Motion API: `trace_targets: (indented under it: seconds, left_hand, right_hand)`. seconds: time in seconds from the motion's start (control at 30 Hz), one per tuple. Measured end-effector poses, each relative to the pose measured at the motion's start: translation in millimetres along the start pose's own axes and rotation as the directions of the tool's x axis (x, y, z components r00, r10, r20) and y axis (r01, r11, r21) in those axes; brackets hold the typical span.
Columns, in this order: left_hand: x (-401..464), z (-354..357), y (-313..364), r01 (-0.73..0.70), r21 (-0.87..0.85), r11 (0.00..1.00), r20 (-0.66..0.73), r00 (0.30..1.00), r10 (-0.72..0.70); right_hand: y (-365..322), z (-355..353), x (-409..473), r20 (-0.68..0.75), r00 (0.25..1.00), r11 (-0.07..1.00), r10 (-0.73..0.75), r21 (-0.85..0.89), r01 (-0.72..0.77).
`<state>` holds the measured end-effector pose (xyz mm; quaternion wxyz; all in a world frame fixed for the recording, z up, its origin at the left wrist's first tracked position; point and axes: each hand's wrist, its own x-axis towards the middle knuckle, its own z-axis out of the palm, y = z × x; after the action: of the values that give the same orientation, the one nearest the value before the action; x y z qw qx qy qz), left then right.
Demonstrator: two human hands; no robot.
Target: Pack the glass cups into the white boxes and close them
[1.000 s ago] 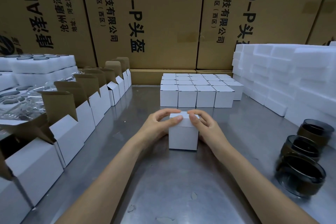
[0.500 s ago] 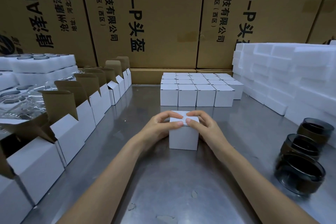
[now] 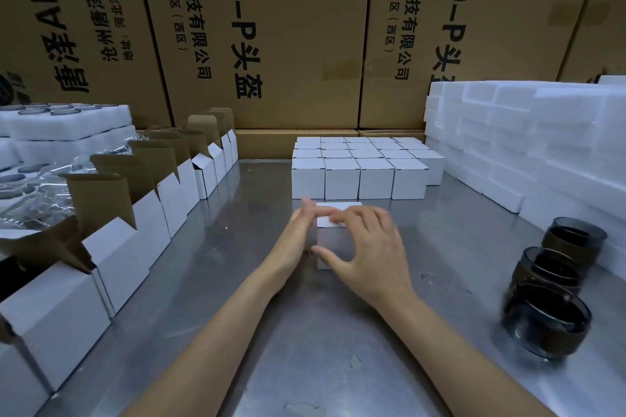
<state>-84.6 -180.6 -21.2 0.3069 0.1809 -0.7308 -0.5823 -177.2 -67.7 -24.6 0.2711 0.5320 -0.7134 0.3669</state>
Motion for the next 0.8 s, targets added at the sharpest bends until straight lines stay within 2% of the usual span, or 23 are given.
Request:
trace_targets:
  seconds: [0.07, 0.2, 0.3, 0.43, 0.6, 0.7, 0.8]
  left_hand:
    - [3, 0, -3, 0.047, -0.058, 0.997, 0.007, 0.999, -0.047]
    - [13, -6, -11, 0.07, -0.043, 0.997, -0.192, 0.979, -0.077]
    - [27, -10, -20, 0.061, 0.037, 0.997, -0.273, 0.961, -0.049]
    - [53, -18, -28, 0.048, 0.034, 0.998, -0.364, 0.931, -0.032]
    - [90, -30, -42, 0.091, 0.051, 0.995, -0.431, 0.901, -0.06]
    - [109, -36, -49, 0.118, 0.08, 0.99, -0.436, 0.897, -0.072]
    - [127, -39, -55, 0.139, 0.11, 0.984, -0.406, 0.91, -0.083]
  right_hand:
    - [2, 3, 3, -0.02, 0.998, 0.996, 0.059, -0.07, -0.06]
    - [23, 8, 9, -0.044, 0.958, 0.952, 0.282, -0.112, -0.285]
    - [54, 6, 13, -0.102, 0.873, 0.869, 0.477, -0.089, -0.486]
    - [102, 6, 24, -0.23, 0.715, 0.729, 0.66, -0.033, -0.684]
    - [151, 21, 49, -0.319, 0.554, 0.602, 0.769, 0.068, -0.796]
    - [174, 27, 65, -0.317, 0.45, 0.509, 0.834, 0.131, -0.851]
    - [190, 34, 78, -0.259, 0.446, 0.486, 0.857, 0.116, -0.866]
